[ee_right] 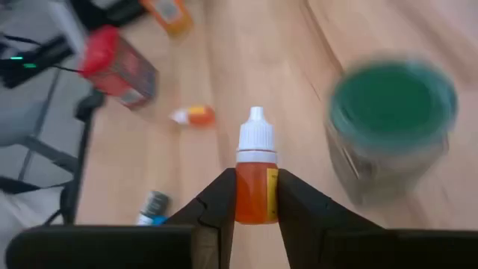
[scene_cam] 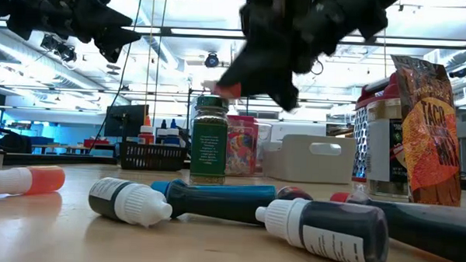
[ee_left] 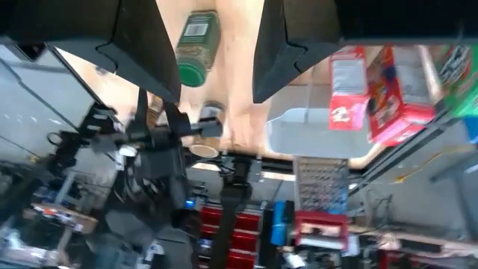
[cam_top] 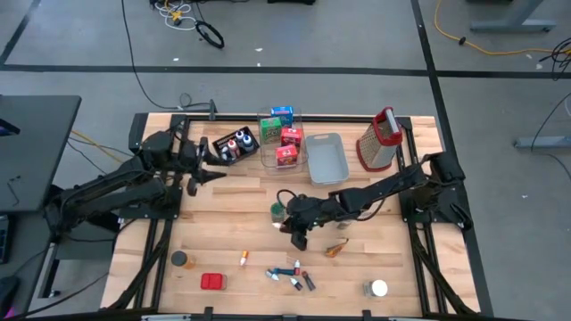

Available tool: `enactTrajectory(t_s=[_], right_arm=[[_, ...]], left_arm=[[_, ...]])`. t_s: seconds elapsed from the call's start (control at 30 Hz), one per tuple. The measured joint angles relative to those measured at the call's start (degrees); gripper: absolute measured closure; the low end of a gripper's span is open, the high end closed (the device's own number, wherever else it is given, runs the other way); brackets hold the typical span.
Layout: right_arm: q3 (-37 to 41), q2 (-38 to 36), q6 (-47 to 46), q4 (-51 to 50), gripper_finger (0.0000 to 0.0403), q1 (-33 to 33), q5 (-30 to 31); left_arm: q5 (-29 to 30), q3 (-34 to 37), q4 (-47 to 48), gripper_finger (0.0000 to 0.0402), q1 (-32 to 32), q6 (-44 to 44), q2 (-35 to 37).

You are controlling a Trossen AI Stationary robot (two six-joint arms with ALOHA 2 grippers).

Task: Pick & Place Kitchen Items
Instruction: Put the right small yellow food coloring bottle into the black bin

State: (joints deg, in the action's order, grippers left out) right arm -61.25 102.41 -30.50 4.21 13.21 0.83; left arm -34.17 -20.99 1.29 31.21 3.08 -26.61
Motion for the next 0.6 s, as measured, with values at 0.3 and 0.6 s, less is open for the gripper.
enactTrajectory(t_s=[0.3,0.6], right_arm=[[-0.07,-0.24,8.67,14.09,0.0308,-3.66,-2.84],[-0.07,-0.20,8.58,14.14,0.0307,-6.48,-6.11]], left_arm=[[-1.23,-0.09,-11.81,0.0223,-11.68,-5.72,-6.54],[11.43,-0.07,-26.61,0.0223,-23.65,-13.50,-24.92]])
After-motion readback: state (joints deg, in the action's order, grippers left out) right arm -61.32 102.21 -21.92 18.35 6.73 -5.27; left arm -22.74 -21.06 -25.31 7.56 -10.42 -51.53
